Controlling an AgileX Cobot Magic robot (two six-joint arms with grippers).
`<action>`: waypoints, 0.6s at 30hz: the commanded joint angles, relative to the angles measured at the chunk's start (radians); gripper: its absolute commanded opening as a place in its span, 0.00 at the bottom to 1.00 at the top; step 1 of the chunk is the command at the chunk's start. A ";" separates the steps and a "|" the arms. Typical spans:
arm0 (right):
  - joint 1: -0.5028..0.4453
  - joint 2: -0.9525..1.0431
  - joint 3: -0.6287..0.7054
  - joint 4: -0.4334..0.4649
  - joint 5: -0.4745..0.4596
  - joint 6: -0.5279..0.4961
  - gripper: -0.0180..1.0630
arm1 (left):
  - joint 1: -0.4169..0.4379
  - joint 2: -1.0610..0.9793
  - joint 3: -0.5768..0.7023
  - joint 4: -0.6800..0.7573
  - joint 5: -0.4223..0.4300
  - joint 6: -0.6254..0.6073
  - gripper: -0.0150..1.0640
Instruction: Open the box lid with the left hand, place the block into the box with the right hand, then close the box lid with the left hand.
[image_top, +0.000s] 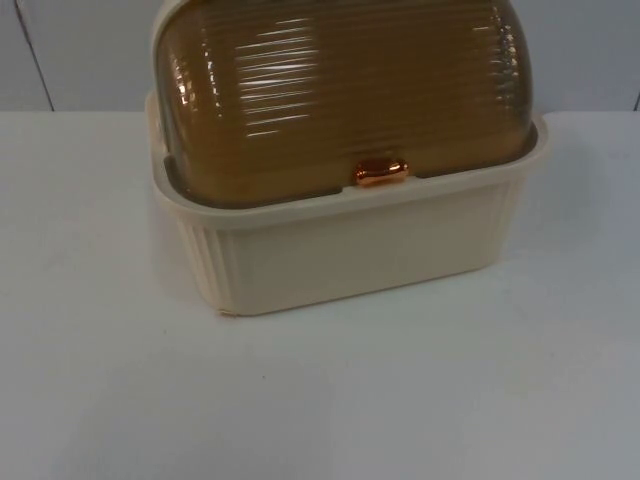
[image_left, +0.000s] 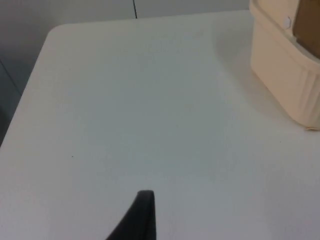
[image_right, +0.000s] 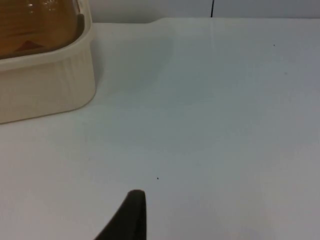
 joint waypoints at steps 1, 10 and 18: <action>0.001 -0.003 0.005 0.003 -0.002 0.004 0.99 | -0.006 -0.002 0.005 0.003 0.003 -0.009 0.97; 0.001 -0.003 0.005 0.003 -0.002 0.004 0.99 | -0.006 -0.002 0.005 0.005 0.003 -0.009 0.97; 0.001 -0.003 0.005 -0.001 -0.002 0.004 0.99 | -0.006 -0.002 0.005 0.018 0.003 0.000 0.97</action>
